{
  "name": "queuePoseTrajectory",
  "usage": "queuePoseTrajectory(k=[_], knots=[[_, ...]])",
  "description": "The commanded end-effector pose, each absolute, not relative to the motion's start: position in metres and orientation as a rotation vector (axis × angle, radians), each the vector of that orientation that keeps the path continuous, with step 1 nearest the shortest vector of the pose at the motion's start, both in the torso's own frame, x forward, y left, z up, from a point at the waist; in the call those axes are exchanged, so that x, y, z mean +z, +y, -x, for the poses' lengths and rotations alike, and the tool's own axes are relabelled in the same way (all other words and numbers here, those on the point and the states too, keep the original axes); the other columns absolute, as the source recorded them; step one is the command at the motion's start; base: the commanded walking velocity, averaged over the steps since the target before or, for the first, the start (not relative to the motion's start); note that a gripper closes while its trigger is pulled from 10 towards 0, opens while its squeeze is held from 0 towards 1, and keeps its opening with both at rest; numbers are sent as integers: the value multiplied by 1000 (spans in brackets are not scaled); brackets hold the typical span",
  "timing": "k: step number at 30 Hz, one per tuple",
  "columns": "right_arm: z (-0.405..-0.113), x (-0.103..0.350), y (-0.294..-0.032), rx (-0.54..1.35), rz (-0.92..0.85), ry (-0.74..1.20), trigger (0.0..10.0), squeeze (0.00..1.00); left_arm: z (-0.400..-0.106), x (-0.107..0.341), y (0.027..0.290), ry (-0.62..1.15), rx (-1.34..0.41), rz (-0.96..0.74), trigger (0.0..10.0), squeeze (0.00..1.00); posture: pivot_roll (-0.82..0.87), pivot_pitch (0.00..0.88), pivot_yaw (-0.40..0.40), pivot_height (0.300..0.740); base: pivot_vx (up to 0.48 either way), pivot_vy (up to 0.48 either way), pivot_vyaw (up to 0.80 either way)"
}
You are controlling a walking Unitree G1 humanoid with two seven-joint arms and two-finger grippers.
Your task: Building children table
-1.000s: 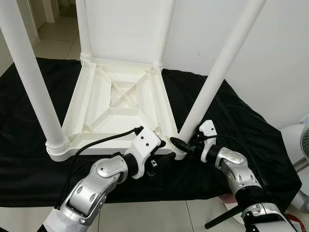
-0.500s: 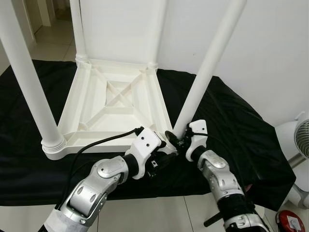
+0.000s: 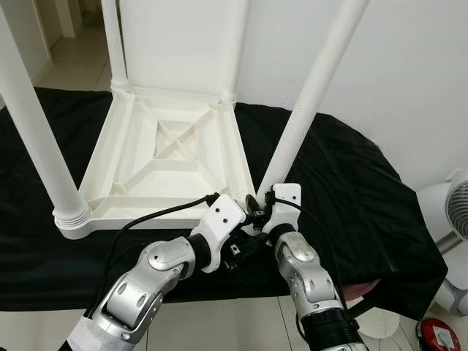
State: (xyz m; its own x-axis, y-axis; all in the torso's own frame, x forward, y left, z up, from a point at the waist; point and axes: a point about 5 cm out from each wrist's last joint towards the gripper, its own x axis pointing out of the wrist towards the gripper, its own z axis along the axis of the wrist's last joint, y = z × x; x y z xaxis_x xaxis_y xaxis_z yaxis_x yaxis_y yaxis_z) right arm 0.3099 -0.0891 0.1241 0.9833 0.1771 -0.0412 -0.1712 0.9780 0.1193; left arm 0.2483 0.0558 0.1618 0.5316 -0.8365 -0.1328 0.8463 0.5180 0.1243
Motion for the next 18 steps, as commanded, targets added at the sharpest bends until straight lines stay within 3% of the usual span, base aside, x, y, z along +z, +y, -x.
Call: queuePoseTrajectory(k=[1,15,16,18], knots=[[-307,124,-95,144,-115,50,10000,1000,-245,161,52,56,-1037,-188,10000,0,35,0,-157,740,0,0,0],[-298,127,-118,177,-80,9,10000,1000,-244,160,52,58,-1038,-187,10000,0,33,0,-161,740,0,0,0],[-296,126,-121,199,-61,9,10000,0,-244,160,52,59,-1038,-188,10000,0,31,0,-156,740,0,0,0],[-294,125,-124,218,-47,9,10000,0,-244,159,53,60,-1038,-189,10000,0,31,0,-156,740,0,0,0]])
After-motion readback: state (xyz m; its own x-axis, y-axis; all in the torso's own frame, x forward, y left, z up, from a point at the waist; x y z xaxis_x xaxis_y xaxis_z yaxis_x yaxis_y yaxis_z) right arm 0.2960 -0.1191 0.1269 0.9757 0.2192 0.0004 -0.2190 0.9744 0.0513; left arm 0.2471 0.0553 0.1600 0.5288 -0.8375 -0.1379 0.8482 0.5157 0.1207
